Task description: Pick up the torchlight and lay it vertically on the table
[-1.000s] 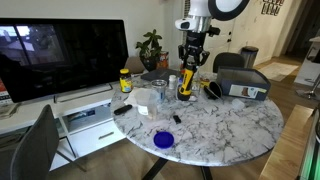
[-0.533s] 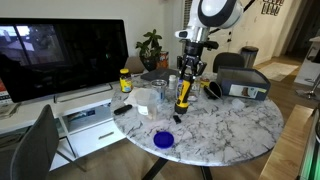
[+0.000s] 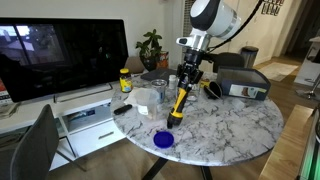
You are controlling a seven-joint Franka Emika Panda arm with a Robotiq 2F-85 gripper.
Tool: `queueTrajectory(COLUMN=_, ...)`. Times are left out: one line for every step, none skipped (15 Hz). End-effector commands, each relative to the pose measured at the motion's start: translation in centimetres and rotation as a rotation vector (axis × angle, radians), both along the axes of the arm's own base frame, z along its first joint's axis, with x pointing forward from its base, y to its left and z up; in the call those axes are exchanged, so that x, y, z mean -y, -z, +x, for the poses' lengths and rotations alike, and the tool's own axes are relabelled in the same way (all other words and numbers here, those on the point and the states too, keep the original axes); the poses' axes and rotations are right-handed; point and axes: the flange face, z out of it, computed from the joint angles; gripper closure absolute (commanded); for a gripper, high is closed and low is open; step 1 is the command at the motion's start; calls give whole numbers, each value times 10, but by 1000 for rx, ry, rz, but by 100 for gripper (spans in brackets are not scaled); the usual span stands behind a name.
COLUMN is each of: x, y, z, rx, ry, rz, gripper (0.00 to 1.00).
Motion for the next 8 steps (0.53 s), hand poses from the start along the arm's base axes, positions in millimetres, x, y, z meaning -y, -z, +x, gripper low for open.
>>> queueTrajectory(x=16, y=12, z=-10, rx=-22, ry=88, rz=40, gripper=68)
queueTrajectory(x=22, y=15, z=-12, rx=-31, ry=107, rz=47, gripper=68)
queueTrajectory(x=27, y=19, z=-14, rx=-39, ry=116, rz=62, gripper=68)
queueTrajectory(x=33, y=22, z=-16, rx=-45, ry=134, rz=68, gripper=68)
queueTrajectory(x=39, y=25, z=-19, rx=-55, ry=140, rz=75, gripper=68)
queueTrajectory(x=45, y=28, z=-22, rx=-63, ry=141, rz=80, gripper=68)
queueTrajectory(x=52, y=32, z=-24, rx=-71, ry=145, rz=80, gripper=68)
queueTrajectory(x=59, y=37, z=-28, rx=-84, ry=145, rz=74, gripper=68)
